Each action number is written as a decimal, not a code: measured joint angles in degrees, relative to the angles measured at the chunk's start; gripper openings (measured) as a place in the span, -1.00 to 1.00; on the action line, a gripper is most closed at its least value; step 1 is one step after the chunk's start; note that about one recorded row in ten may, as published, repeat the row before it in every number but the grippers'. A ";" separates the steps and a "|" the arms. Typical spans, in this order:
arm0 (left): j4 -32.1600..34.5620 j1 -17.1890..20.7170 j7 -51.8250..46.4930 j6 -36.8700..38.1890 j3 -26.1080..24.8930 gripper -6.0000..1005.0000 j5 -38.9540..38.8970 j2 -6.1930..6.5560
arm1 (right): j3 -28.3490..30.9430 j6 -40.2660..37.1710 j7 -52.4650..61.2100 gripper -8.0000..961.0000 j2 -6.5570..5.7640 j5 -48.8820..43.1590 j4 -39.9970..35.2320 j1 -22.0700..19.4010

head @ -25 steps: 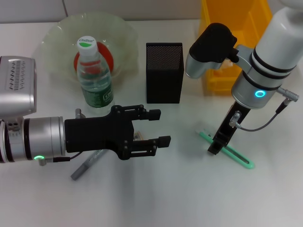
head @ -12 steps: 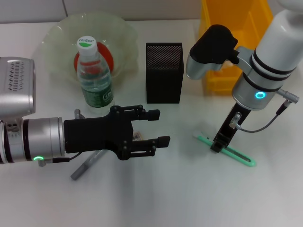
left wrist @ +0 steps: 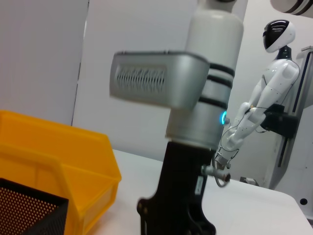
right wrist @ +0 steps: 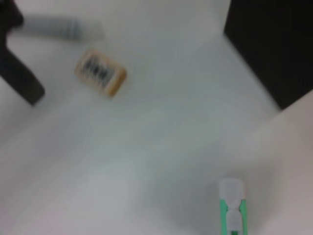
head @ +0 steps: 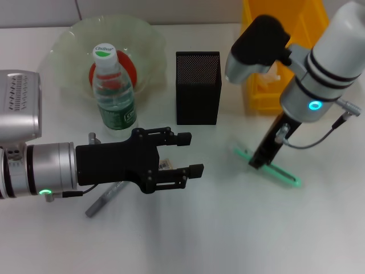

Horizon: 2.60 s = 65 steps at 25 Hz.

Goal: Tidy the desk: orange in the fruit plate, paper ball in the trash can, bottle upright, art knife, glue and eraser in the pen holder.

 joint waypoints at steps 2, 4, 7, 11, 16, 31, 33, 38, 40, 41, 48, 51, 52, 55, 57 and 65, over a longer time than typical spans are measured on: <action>0.00 0.14 0.00 0.00 -0.01 0.36 -0.02 0.00 | 0.26 -0.19 0.27 -0.61 -0.12 0.02 -5.54 -2.83; 0.00 0.29 0.00 -0.01 -0.01 0.36 -0.14 0.01 | 1.32 -0.12 0.31 -0.61 -0.15 0.50 -11.34 -6.04; 0.00 0.52 0.00 -0.01 -0.01 0.36 -0.70 0.00 | 4.18 1.14 -0.94 -0.60 -0.21 5.49 -19.27 -11.44; 0.00 0.62 0.00 -0.01 -0.01 0.36 -1.06 0.04 | 8.95 3.05 -6.73 -0.58 -0.32 15.41 -25.69 -18.03; 0.01 0.62 0.00 -0.01 0.01 0.36 -1.16 0.05 | 12.80 9.36 -23.93 -0.56 -0.28 35.73 -25.58 -26.63; 0.01 0.61 0.00 -0.30 0.22 0.36 -1.49 -0.03 | 13.51 11.75 -77.45 -0.50 -0.14 80.30 3.48 -30.67; 0.01 0.61 0.00 -0.30 0.22 0.36 -1.49 -0.03 | 13.48 11.73 -78.99 -0.49 -0.14 83.76 6.28 -30.08; -0.12 0.60 0.00 -0.44 0.04 0.35 -1.48 -0.01 | 13.70 11.93 -84.11 -0.47 -0.21 87.41 12.79 -26.41; -0.64 0.13 0.36 -0.50 -0.04 0.35 -1.48 0.00 | 13.62 12.37 -84.15 -0.46 -0.30 87.39 15.05 -24.48; -0.65 0.13 0.51 -0.51 -0.05 0.35 -1.48 0.00 | 13.65 12.66 -84.14 -0.46 -0.35 87.33 16.18 -23.54; -0.70 0.11 0.70 -0.60 -0.10 0.35 -1.48 0.00 | 12.45 19.15 -84.06 -0.43 -0.45 87.14 18.48 -20.06; -0.70 0.21 0.70 -0.63 -0.15 0.35 -1.50 0.00 | 10.13 21.77 -84.24 -0.41 -0.45 86.61 18.77 -19.30; -0.70 0.21 0.70 -0.63 -0.15 0.35 -1.50 0.00 | 9.54 22.28 -84.26 -0.41 -0.45 86.20 18.78 -19.09; -0.70 0.23 0.77 -0.82 -0.19 0.35 -1.64 0.00 | 8.53 22.66 -84.20 -0.40 -0.46 84.81 18.74 -18.31; -0.70 0.23 0.77 -0.82 -0.19 0.35 -1.64 0.00 | 8.18 22.75 -84.17 -0.39 -0.43 84.43 18.78 -17.77; -0.70 0.11 0.79 -1.43 0.15 0.35 -2.24 0.00 | 6.96 25.38 -84.35 -0.35 -0.28 84.06 21.00 -16.11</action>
